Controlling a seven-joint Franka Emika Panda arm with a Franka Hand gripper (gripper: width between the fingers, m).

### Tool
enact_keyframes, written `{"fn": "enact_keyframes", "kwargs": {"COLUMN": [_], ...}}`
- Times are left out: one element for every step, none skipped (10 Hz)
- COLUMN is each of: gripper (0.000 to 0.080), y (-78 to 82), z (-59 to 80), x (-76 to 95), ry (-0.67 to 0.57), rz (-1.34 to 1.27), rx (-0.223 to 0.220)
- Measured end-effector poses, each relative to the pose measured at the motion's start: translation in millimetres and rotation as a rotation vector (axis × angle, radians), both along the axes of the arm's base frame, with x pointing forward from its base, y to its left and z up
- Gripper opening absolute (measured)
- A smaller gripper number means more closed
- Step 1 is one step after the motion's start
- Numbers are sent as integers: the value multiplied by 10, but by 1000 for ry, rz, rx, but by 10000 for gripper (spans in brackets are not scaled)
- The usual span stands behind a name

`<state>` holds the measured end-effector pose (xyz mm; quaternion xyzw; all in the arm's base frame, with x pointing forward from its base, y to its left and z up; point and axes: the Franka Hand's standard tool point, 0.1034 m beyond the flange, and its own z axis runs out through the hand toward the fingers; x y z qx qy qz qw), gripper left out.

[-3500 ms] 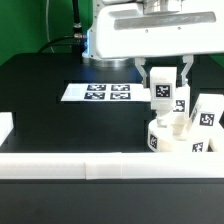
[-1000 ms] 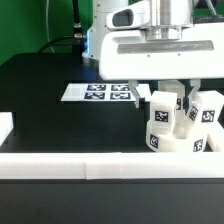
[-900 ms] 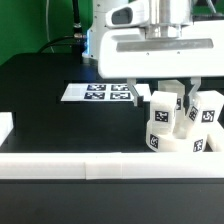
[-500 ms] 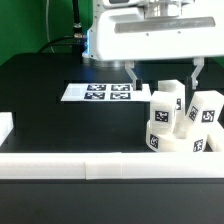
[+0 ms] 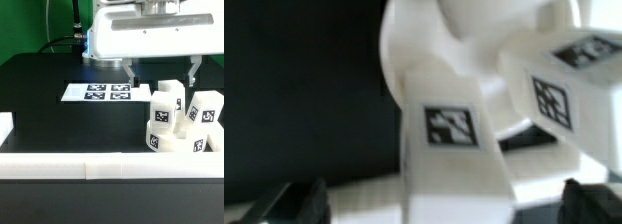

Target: Assemble stool

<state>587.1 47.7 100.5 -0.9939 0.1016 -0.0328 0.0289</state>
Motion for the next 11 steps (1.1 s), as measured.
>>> {"fn": "enact_keyframes", "kwargs": {"gripper": [649, 649, 649, 649, 649, 649, 649, 649, 649, 649, 649], "y": [-59, -116, -85, -80, -58, -12, 24, 30, 21, 4, -2], "z": [-1, -19, -26, -29, -14, 46, 81, 90, 61, -25, -95], "x": [80, 120, 105, 104, 101, 164, 241, 276, 276, 272, 253], "ry": [42, 38, 39, 39, 61, 88, 92, 93, 92, 87, 89], "rz": [23, 45, 43, 44, -1, -48, -71, -87, -87, -86, -87], "rx": [4, 2, 2, 2, 10, 20, 23, 24, 19, 11, 8]}}
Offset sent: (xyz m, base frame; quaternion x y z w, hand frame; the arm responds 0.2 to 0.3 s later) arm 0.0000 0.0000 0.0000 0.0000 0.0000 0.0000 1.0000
